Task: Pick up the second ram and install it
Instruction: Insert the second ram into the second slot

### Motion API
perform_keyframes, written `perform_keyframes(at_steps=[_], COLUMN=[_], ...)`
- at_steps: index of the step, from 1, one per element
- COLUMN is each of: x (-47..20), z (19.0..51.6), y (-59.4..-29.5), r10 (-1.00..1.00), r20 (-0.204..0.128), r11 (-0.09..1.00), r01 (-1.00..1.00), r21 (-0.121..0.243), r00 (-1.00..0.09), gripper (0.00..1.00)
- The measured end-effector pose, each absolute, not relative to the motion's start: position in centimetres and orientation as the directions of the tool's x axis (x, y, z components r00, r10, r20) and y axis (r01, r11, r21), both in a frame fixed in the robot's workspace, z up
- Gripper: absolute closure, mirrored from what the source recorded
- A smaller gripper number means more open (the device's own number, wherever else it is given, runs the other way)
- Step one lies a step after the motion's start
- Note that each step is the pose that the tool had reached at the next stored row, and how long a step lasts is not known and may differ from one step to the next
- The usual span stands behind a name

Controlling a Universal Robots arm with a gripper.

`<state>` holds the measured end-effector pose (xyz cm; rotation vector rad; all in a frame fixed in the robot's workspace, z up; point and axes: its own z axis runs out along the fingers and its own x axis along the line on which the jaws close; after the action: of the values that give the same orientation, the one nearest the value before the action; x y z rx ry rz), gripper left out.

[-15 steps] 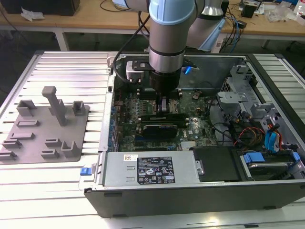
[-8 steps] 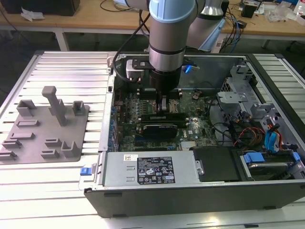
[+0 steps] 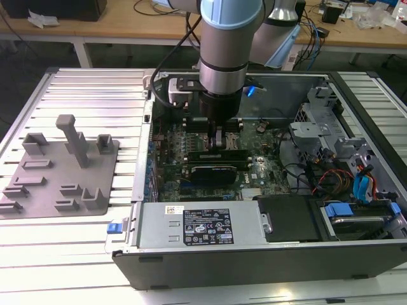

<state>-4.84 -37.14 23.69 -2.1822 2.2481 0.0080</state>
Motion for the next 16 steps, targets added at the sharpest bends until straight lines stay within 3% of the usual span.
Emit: perform_keyframes(at_steps=[16], x=[-4.57], z=[24.15], y=[-37.14], r10=[-0.999], r20=[-0.011], r11=[0.03], r01=[-1.0], r21=[-0.001], r00=[-0.03], gripper=[0.91])
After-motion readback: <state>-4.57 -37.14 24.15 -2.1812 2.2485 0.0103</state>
